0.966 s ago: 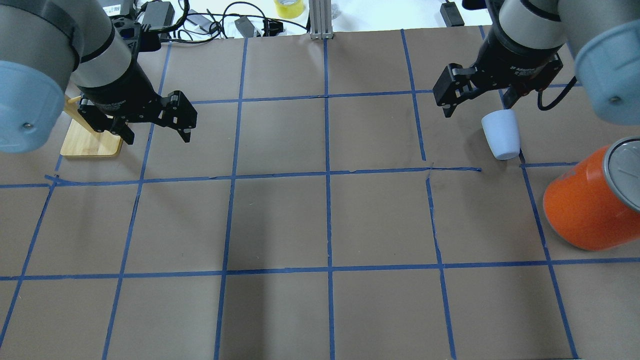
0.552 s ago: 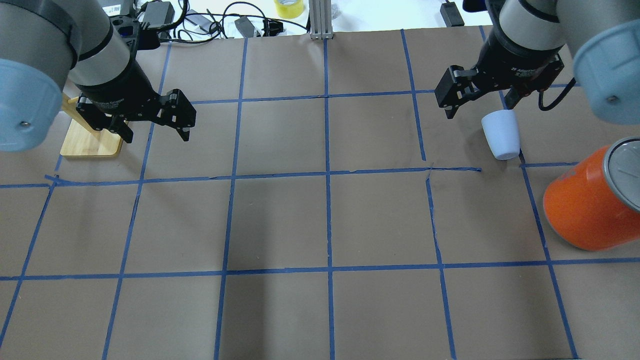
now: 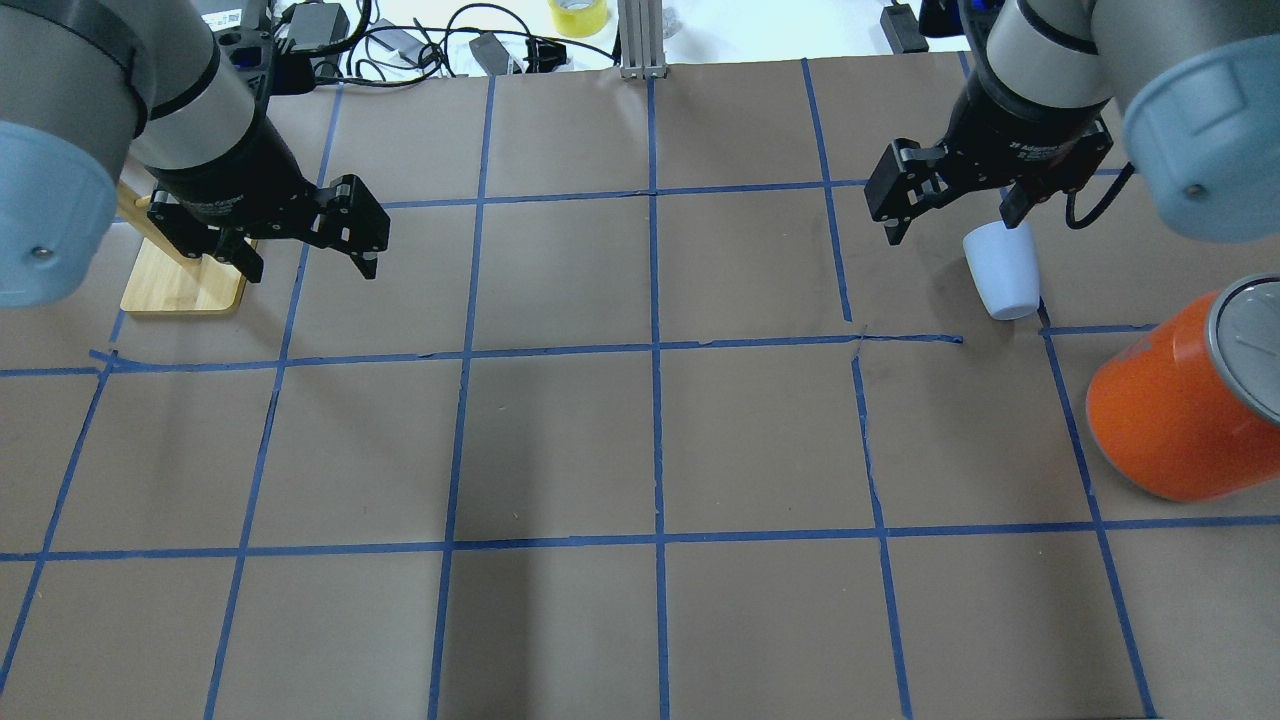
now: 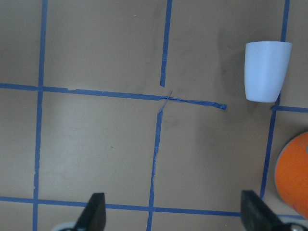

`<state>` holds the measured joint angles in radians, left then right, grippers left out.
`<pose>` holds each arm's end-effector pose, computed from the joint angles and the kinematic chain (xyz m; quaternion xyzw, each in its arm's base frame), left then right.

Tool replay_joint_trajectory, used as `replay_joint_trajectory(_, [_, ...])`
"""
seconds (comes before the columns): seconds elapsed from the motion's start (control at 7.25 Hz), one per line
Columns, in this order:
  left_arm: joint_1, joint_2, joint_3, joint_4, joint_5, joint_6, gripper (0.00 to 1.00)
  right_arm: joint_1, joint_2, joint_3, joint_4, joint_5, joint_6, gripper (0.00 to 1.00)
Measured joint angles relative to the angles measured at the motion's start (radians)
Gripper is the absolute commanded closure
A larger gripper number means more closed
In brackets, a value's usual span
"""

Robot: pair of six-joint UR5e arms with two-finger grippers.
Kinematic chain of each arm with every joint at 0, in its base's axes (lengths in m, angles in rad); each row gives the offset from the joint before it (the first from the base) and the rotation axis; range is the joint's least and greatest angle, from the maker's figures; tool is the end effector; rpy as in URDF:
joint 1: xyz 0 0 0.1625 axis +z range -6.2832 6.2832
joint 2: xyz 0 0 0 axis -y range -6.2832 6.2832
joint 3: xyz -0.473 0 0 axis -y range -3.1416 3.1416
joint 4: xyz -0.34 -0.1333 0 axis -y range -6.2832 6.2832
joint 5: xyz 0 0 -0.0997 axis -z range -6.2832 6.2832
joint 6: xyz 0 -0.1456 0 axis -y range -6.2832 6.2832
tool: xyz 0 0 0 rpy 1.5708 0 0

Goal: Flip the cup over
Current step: 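Move the right gripper down over the upright white cup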

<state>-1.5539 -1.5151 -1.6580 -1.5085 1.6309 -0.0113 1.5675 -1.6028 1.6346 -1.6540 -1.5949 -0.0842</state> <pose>-0.1175 -0.4197 0.4819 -0.0146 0.9993 -0.0153 0.0301 0.1284 -0.4322 0.4842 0.0401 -0.9988 0.0251 0.0132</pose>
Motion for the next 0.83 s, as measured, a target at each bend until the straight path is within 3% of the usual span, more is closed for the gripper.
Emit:
replay_joint_trajectory(0.28, [-0.001,0.000,-0.004,0.000,-0.002,-0.005,0.00,-0.078,0.089,0.010,-0.071,0.000,-0.008,0.00])
replay_joint_trajectory(0.83, [-0.001,0.000,-0.004,-0.001,-0.002,0.003,0.00,-0.184,0.324,0.019,-0.383,-0.102,-0.095,0.00])
